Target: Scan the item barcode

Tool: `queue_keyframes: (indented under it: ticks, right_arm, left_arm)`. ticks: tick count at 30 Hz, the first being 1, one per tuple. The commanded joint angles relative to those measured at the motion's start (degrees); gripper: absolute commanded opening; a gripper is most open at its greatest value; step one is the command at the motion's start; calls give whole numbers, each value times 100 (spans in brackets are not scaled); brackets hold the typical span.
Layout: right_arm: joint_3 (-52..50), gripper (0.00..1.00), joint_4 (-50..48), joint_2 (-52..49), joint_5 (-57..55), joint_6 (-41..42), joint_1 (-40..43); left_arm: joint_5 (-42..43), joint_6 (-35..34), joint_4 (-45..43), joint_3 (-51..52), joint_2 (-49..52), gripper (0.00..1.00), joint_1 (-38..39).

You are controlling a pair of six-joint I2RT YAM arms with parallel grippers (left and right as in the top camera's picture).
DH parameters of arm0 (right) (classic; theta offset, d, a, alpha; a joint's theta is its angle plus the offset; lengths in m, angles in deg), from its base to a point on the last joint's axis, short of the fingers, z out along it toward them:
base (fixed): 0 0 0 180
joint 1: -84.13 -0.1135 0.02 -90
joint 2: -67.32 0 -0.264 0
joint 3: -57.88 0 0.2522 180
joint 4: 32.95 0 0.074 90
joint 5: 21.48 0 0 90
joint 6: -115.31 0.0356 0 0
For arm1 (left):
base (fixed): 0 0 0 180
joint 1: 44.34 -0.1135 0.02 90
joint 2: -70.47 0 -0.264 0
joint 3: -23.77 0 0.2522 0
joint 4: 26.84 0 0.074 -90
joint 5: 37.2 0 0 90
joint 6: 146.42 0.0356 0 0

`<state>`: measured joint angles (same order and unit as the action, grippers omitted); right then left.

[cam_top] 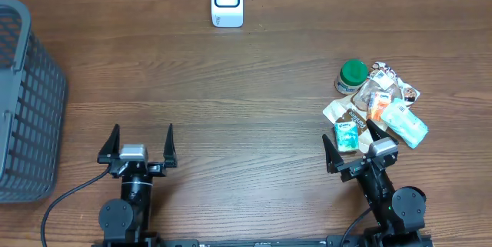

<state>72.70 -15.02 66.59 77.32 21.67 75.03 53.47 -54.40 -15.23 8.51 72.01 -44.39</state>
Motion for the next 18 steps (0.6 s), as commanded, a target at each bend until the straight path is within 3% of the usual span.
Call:
queue_keyframes:
  ticks: [1, 18]
  right_arm:
    - [-61, 100, -20, 57, 26, 26, -22]
    - [-61, 100, -20, 57, 28, 26, -22]
  left_arm:
    - [46, -17, 343, 114, -136, 100, 50]
    - [42, -245, 662, 114, -129, 99, 50]
